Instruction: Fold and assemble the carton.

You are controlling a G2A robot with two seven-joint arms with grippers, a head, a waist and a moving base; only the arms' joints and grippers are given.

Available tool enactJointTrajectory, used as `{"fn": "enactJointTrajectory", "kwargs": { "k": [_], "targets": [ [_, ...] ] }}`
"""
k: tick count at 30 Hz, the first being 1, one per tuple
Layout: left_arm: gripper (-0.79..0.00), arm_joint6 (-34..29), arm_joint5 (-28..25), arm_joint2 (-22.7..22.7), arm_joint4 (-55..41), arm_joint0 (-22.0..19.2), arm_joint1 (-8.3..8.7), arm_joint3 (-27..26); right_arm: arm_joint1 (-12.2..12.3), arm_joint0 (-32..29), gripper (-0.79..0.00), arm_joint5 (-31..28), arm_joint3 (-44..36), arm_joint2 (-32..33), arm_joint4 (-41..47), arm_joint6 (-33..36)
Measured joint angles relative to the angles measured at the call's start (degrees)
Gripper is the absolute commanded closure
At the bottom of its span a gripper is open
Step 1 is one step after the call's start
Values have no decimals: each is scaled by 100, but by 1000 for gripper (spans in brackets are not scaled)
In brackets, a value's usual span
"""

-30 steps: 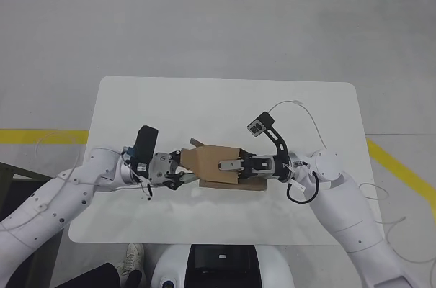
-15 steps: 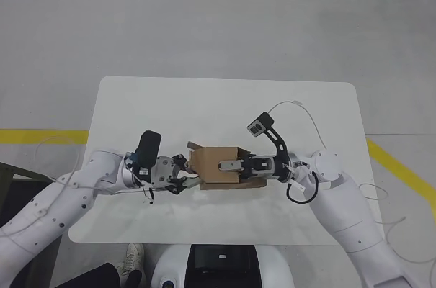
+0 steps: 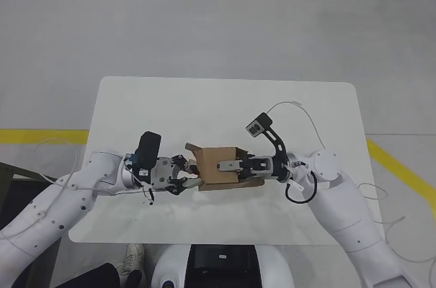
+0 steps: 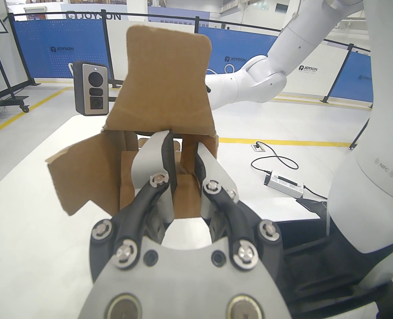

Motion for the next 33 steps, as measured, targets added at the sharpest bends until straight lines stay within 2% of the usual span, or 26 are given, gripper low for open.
{"fn": "enactJointTrajectory", "kwargs": {
  "k": [6, 11, 14, 15, 16, 17, 26, 33],
  "targets": [
    [-215, -8, 0, -110, -129, 87, 5, 79, -3, 3, 0, -42, 21, 25, 28, -36],
    [-252, -59, 0, -232, -214, 145, 15, 154, 10, -36, 0, -82, 11, 111, 39, -90],
    [-366, -51, 0, -359, -281, 208, 22, 254, 23, -70, 0, -81, -17, 167, 39, -96],
    [-449, -49, 1, -403, -304, 232, 23, 286, 27, -79, 0, -79, -26, 185, 37, -96],
    [-662, -49, 15, -451, -324, 259, 25, 319, 31, -89, 0, -78, -35, 202, 35, -96],
    [-785, -66, 82, -520, -342, 297, 27, 361, 36, -102, 0, -75, -47, 221, 33, -93],
    [-785, -252, 611, -976, -861, 615, 18, 571, 61, -171, 0, -25, -126, 289, 13, -32],
    [-785, -755, 715, -1166, -1560, 615, -47, 783, 43, -176, 0, 43, -147, 154, 33, 42]
  ]
}}
